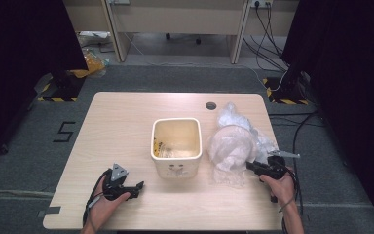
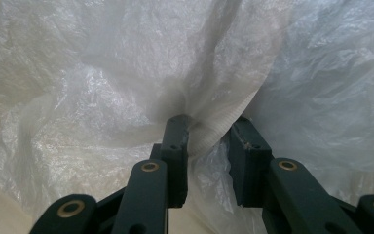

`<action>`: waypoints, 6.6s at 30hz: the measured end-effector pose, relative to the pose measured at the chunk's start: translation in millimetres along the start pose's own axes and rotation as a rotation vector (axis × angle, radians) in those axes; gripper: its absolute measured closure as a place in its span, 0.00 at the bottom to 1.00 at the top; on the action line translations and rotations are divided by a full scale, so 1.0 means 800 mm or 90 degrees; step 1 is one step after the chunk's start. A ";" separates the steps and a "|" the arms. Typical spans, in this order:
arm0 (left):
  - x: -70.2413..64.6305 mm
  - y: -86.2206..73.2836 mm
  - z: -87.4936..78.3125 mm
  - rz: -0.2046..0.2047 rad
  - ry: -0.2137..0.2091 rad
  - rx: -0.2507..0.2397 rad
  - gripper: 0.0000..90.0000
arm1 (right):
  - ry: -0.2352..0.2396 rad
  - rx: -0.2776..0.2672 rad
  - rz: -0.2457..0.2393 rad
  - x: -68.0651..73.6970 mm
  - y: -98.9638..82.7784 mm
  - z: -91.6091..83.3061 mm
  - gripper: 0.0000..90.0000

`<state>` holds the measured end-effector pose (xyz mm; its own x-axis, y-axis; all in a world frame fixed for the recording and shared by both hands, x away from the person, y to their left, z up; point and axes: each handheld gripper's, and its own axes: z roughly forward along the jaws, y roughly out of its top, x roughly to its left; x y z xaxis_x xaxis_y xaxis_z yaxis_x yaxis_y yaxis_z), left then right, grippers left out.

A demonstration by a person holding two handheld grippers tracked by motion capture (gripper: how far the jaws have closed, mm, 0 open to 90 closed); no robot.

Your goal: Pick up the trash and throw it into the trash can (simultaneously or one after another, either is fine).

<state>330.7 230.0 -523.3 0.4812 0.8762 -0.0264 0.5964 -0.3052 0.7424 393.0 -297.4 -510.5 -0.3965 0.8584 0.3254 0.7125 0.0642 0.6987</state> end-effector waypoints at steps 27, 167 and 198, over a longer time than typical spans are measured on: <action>0.000 0.000 0.000 0.000 0.000 0.000 0.17 | -0.045 0.001 -0.069 0.058 -0.058 -0.076 0.39; 0.000 0.000 0.000 0.003 0.001 0.002 0.16 | 0.040 -0.103 -0.236 0.149 -0.024 -0.115 1.00; 0.000 0.000 0.000 0.000 0.001 -0.002 0.16 | 0.160 -0.080 -0.376 0.251 0.128 -0.089 1.00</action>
<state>330.9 230.1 -523.6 0.4808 0.8764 -0.0254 0.5940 -0.3043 0.7447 345.0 -154.8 -328.2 -0.8346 0.5508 -0.0075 0.2666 0.4159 0.8695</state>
